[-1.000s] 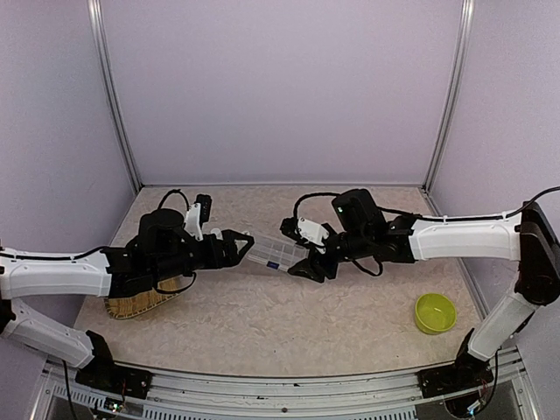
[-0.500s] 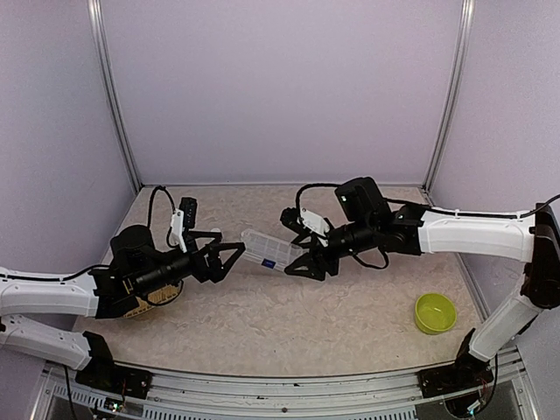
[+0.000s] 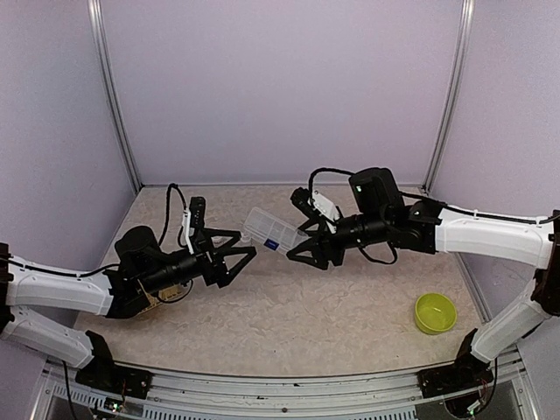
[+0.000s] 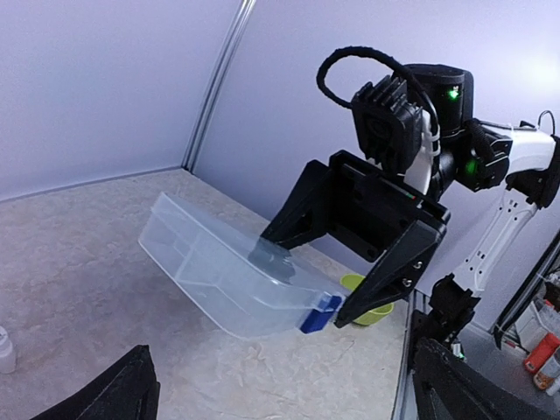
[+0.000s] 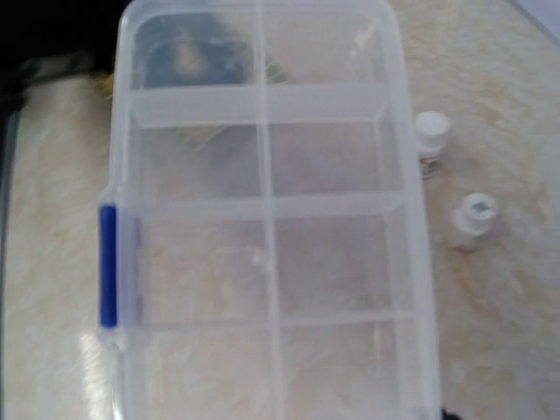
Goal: Sort the pills into containers
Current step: Pick up the pill container from the center of the board, then open the lid of the pill container.
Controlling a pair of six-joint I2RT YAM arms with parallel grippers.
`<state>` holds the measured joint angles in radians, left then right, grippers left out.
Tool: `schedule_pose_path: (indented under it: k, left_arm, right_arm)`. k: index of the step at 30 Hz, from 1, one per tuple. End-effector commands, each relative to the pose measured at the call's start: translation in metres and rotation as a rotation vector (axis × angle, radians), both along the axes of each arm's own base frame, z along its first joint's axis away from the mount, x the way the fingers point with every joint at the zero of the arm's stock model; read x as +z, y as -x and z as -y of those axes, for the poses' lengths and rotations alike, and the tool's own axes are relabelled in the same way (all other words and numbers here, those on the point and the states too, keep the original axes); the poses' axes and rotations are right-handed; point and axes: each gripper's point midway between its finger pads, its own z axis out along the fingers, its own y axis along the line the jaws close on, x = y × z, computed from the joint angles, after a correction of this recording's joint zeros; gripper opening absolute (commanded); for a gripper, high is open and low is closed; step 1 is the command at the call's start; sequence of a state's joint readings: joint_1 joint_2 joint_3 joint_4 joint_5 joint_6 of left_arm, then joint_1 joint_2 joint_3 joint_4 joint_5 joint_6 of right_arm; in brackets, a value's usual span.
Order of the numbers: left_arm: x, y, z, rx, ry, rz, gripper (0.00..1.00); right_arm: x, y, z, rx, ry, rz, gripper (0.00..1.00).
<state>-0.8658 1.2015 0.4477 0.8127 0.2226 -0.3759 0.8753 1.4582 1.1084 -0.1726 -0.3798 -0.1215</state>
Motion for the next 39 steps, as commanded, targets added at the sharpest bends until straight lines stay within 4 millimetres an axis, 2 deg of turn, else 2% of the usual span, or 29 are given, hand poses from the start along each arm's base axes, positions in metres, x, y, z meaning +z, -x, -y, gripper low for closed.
schedule_pose_path:
  k: [1, 6, 13, 24, 33, 39]
  left_arm:
    - [0.025, 0.014, 0.020, -0.131, 0.116, -0.015, 0.99]
    - [0.029, 0.007, 0.042, -0.186, 0.142, -0.084, 0.99]
    - [0.031, -0.010, 0.050, -0.149, 0.189, -0.141, 0.98]
    - [0.030, -0.010, 0.066, -0.219, 0.218, -0.195, 0.82]
    - [0.039, -0.001, 0.062, -0.264, 0.287, -0.158, 0.70]
    - [0.041, -0.004, 0.062, -0.253, 0.295, -0.151, 0.69]
  right_arm:
    - [0.020, -0.012, 0.004, -0.105, -0.072, 0.042, 0.59]
    - [0.026, -0.019, 0.010, -0.156, -0.100, 0.067, 0.59]
    - [0.021, -0.021, 0.013, -0.191, -0.108, 0.060, 0.59]
    - [0.024, -0.022, 0.017, -0.236, -0.164, 0.047, 0.60]
    - [0.026, -0.029, 0.021, -0.315, -0.224, 0.008, 0.59]
    - [0.019, -0.024, 0.015, -0.281, -0.241, -0.035, 0.58]
